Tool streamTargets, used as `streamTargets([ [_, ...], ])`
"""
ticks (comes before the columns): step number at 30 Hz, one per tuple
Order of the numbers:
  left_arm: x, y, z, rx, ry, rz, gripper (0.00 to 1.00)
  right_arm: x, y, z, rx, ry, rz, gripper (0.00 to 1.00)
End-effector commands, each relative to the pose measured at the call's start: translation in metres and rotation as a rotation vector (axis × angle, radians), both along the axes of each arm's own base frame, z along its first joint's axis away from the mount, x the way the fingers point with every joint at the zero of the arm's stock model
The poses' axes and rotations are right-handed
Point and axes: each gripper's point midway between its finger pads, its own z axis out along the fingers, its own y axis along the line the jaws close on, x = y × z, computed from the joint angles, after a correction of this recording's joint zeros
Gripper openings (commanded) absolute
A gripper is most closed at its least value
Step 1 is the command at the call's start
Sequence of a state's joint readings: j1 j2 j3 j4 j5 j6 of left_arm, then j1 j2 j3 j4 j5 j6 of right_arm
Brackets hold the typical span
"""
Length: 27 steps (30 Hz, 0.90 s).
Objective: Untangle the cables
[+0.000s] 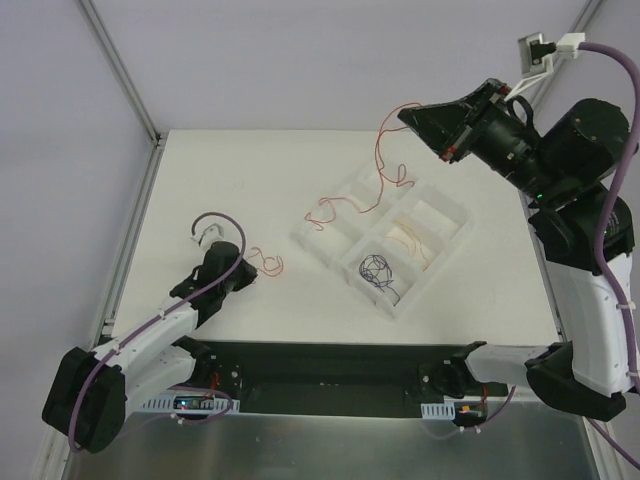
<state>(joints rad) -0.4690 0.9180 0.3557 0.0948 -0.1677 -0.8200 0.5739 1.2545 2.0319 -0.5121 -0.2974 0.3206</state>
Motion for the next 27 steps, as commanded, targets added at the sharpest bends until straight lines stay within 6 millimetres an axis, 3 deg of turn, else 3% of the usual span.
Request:
streamTargets([
  [1,-0.031,0.059,-0.047,0.113,0.257,0.246,0.00,0.009,-0.022,0.016,-0.009,-0.071,-0.097,0.00],
  [4,-0.033,0.067,-0.050,0.106,0.270,0.261,0.00,0.016,-0.028,0.015,-0.014,-0.069,-0.120,0.01],
  [7,-0.031,0.070,-0.043,0.112,0.230,0.254,0.00,0.030,-0.028,-0.002,-0.029,-0.019,-0.129,0.00],
  [11,-0.024,0.062,-0.024,0.087,0.170,0.203,0.00,0.051,-0.027,-0.040,-0.067,0.078,-0.146,0.01],
  [17,-0.018,0.043,0.011,0.018,0.076,0.102,0.00,0.064,-0.024,-0.083,-0.098,0.172,-0.136,0.00],
  [22,-0.016,0.032,0.035,-0.007,0.008,0.022,0.00,0.074,-0.014,-0.107,-0.096,0.228,-0.104,0.01],
  [27,-0.016,0.028,0.048,-0.018,-0.033,-0.008,0.00,0.081,-0.005,-0.116,-0.087,0.253,-0.073,0.00],
])
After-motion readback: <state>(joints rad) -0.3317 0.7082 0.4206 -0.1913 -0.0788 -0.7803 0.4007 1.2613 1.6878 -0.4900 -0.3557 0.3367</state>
